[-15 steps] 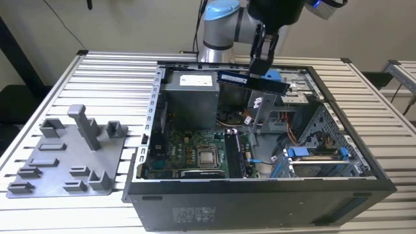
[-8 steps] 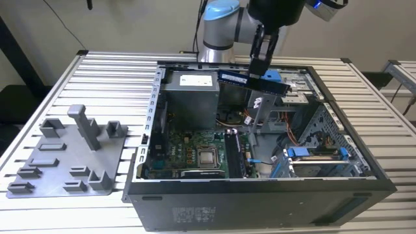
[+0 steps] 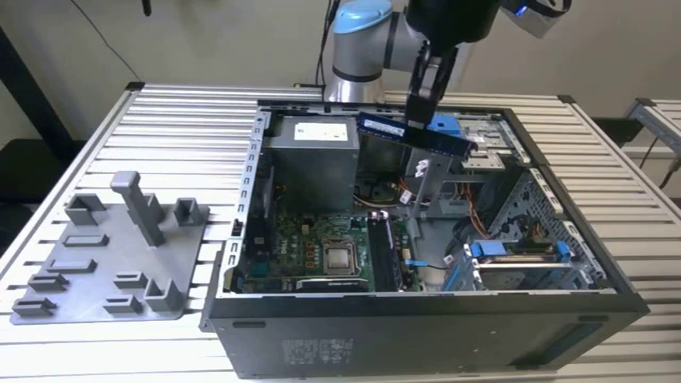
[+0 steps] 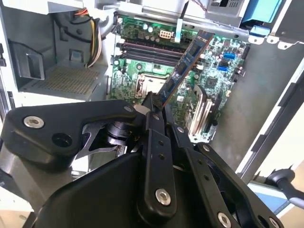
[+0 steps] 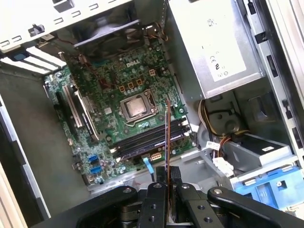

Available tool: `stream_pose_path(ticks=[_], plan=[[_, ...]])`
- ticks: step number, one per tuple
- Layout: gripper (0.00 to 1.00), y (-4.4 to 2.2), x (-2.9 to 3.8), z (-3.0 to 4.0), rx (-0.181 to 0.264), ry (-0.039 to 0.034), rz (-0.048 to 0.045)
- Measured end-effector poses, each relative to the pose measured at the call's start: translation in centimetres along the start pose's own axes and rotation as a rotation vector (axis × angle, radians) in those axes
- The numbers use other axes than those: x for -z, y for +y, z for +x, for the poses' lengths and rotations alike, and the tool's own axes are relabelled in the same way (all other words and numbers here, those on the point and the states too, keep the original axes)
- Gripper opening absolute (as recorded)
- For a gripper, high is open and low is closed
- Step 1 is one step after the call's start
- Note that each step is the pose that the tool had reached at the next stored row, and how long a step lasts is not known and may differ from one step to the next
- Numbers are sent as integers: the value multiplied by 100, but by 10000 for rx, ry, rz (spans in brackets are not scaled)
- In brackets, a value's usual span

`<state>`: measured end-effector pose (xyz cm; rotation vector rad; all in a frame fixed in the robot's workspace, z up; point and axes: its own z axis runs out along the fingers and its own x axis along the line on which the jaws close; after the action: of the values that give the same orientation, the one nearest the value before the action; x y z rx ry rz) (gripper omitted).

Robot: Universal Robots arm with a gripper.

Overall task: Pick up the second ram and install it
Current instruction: 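Insert the second ram into the second slot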

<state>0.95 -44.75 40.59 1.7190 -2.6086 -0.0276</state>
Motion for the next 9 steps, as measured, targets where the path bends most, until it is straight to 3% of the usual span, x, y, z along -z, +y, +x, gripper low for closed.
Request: stream_pose_path(ticks=[9], plan=[[15, -5, -3, -2, -751, -15, -2]])
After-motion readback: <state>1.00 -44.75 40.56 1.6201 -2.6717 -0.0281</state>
